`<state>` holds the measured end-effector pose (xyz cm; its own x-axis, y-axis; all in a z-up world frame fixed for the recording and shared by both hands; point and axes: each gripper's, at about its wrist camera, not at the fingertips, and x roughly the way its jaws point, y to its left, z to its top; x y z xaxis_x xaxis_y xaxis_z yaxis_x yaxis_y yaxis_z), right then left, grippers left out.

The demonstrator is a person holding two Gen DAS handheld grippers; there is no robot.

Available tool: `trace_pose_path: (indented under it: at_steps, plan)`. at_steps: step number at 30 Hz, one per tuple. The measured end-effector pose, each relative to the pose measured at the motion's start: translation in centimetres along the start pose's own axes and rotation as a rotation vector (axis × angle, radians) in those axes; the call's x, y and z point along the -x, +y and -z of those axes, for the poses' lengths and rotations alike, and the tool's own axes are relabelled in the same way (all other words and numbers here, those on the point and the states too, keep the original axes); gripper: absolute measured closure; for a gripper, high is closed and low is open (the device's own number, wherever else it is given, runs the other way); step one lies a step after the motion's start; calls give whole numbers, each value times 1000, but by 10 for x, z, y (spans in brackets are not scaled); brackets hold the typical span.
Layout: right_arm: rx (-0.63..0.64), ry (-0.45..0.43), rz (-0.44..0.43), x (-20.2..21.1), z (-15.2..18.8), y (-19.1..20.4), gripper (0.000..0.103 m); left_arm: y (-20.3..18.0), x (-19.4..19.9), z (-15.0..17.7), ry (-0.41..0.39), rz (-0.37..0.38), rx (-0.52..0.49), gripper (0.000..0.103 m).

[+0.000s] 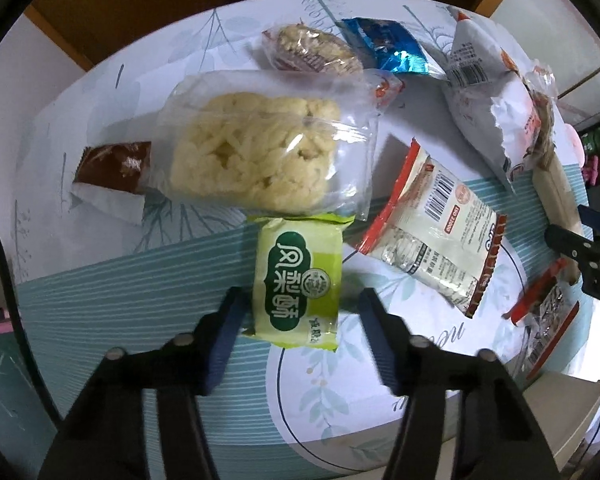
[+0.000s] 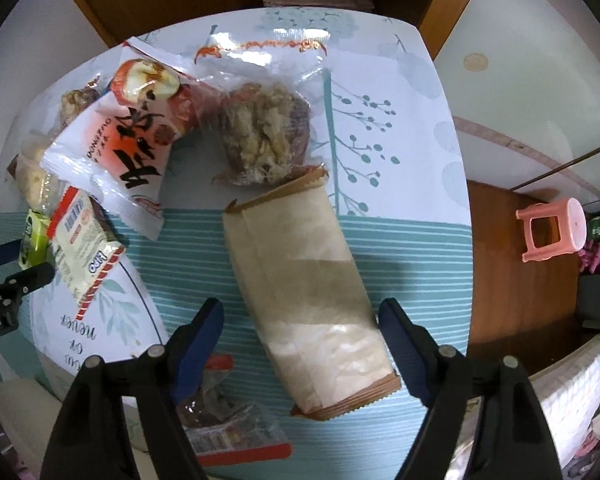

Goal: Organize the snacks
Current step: 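Grasp the green wrapped biscuit with the left tool while the right tool grasps the paper-wrapped wafer, then carry the biscuit and wafer over the white tray and release them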

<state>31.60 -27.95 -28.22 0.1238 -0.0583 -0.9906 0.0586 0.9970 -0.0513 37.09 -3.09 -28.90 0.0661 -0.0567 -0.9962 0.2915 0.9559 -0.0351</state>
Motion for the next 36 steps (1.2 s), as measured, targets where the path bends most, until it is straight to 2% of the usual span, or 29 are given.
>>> trace_pose_path:
  at_steps: [2, 7, 16, 26, 31, 33, 36]
  plan:
    - [-3, -2, -6, 0, 1, -1, 31, -6, 1, -2, -3, 3, -4, 67]
    - [11, -2, -9, 3, 2, -1, 45, -12, 4, 2, -22, -9, -8, 68]
    - [18, -14, -10, 14, 12, 15, 46, -14, 17, 20, -69, -26, 3, 69]
    - [19, -140, -26, 67, 22, 23, 49, -10, 83, 34, -212, -64, 31, 69]
    - [11, -207, -47, 99, 31, 22, 49, -8, 124, 36, -276, -70, 35, 69]
    - [15, -242, -55, 114, 38, 20, 49, -10, 148, 44, -313, -70, 32, 69]
    - [14, -288, -92, 136, 49, 17, 49, -15, 164, 53, -354, -60, 31, 69]
